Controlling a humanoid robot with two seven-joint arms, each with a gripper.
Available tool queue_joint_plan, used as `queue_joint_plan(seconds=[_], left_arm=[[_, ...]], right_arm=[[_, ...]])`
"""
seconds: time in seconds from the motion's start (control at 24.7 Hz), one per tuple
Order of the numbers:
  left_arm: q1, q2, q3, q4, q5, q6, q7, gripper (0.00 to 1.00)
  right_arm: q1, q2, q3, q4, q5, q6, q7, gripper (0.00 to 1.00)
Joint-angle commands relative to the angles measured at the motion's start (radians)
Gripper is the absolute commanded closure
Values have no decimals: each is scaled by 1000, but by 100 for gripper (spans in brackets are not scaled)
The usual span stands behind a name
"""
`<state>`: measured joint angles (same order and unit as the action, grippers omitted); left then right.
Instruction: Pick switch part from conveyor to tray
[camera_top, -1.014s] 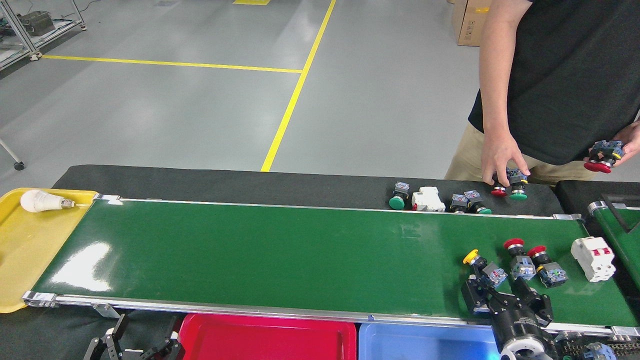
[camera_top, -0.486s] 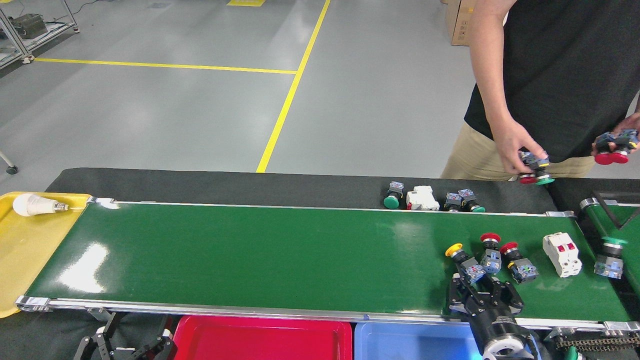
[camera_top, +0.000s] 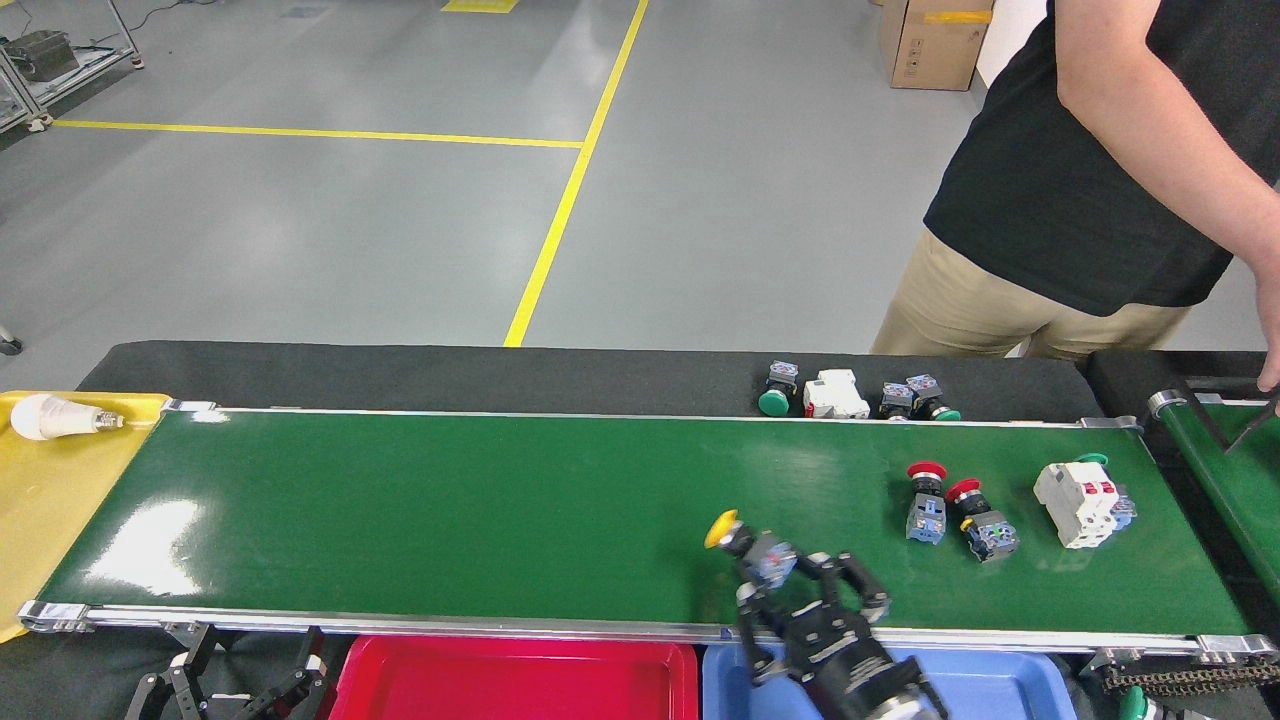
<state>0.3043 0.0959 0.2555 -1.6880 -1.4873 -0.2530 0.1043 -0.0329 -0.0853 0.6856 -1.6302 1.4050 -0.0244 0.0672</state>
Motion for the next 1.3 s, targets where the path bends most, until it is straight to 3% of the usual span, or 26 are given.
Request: queue_joint_plan(seconds=[0.0,0.04,0.08,0.12,0.16,0.41,0.53,0.65,0.77,0.85,1.05,1.26], left_arm=[[1,10,5,-12,-1,0,8,0],[1,8,4,-10,-1,0,8,0],[1,7,5,-10,-1,0,8,0],[1,5,5,-12,-1,0,8,0],[1,4,5,-10,-1,0,8,0],[-1,-1,5,-10,-1,1,8,0],[-1,2,8,-10,-1,1,8,0],[3,2,30,-7,-1,5,8,0],[12,-2,77,-10,-1,3,8,0],[12,-1,84,-9,-1,3,8,0],[15,-2,73,-12,-1,1,8,0],[33,-5,70,-9,-2,-3,8,0]], right_arm=[[-8,15,68,-3,26,-9,0,97],[-7,21,109,-2,40,-8,3,88],[-5,28,135,-2,57,-3,11,64],[2,38,141,0,71,0,20,21],[8,39,141,0,71,-5,26,0],[53,35,95,-34,69,18,25,0],[130,-1,-8,-131,68,84,9,0],[200,19,-161,-142,57,216,-73,0],[234,22,-319,-142,-49,271,-78,0],[245,22,-376,-142,-86,271,-78,0],[257,28,-436,-142,-92,273,-76,0],[176,47,-434,-100,-90,279,-24,0]])
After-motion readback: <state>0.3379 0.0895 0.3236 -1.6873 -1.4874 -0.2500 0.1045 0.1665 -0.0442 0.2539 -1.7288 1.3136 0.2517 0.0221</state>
